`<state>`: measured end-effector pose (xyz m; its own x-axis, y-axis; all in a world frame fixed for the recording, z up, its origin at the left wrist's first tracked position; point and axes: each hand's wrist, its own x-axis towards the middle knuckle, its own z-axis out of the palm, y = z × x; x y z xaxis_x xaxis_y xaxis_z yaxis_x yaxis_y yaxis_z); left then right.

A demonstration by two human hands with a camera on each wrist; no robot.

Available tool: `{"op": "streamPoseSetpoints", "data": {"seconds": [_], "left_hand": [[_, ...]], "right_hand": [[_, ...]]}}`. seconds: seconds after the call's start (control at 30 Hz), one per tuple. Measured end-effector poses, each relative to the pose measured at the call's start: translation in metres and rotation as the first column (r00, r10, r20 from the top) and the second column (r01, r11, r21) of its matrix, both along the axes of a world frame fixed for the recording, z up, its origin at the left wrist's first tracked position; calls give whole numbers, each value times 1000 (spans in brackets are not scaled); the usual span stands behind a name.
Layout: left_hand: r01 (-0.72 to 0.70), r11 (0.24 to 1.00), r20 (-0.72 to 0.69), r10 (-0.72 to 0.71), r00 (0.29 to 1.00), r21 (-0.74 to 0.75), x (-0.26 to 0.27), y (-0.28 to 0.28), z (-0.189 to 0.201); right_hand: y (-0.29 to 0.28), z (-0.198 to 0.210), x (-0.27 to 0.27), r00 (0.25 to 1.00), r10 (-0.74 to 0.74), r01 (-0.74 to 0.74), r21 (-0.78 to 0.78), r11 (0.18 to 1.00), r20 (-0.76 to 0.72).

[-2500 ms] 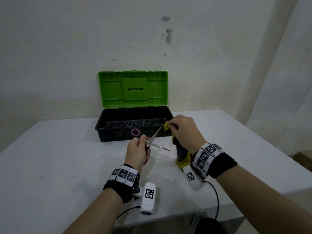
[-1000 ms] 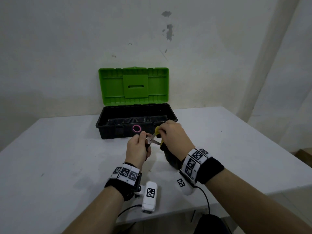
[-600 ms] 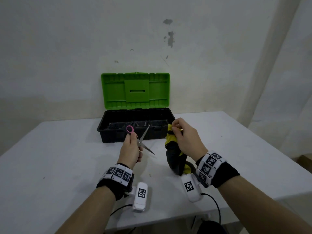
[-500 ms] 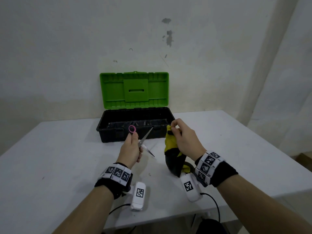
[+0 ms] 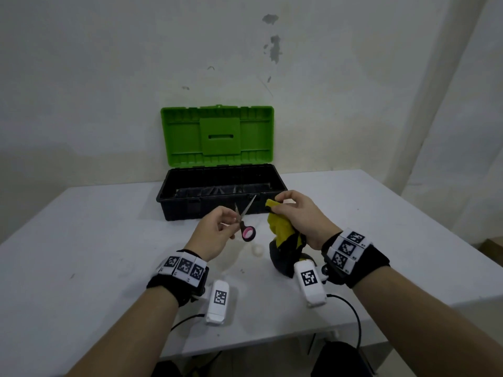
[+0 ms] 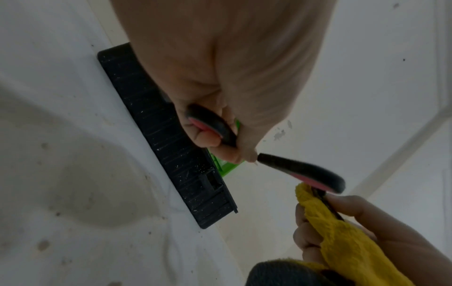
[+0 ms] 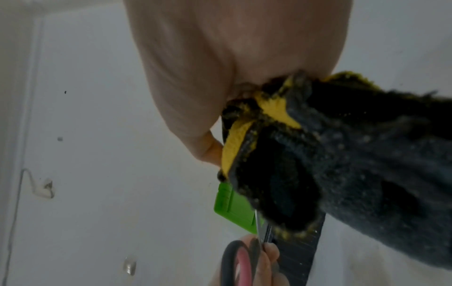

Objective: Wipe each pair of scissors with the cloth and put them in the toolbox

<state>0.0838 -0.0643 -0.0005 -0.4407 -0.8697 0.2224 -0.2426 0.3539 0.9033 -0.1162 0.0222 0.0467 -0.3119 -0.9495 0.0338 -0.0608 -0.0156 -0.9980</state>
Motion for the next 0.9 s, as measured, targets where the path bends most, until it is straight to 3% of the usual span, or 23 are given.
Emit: {"op": "streamPoseSetpoints", "data": {"seconds": [0.1,0.2,0.37,0.6,0.77,0.9], "left_hand": [[-13,998,-20,15,1000,67,0,1,3],[-7,996,-14,9,1000,90,-2,2,4],[-27,989,-88,40,995,144,-5,2,1],[-2,982,-119,25,993,191,-6,7,4],[18,974,-119,9,993,224,-11,13,2],[44,962,-167,1,986,268,-13,18,4]], "right_hand": [[1,-2,2,985,109,-120,-78,990,-136],[-2,-3,7,944,89,-126,-95,988,-318],[-5,-4,13,949,164,-182,-43,982,-270],[-9,-2,15,953,-20,-23,-139,990,-302],[-10,-4,17,949,-15,-49,-194,980,-314],[-12,-7,15,776,-140,9,-211,977,-615]]}}
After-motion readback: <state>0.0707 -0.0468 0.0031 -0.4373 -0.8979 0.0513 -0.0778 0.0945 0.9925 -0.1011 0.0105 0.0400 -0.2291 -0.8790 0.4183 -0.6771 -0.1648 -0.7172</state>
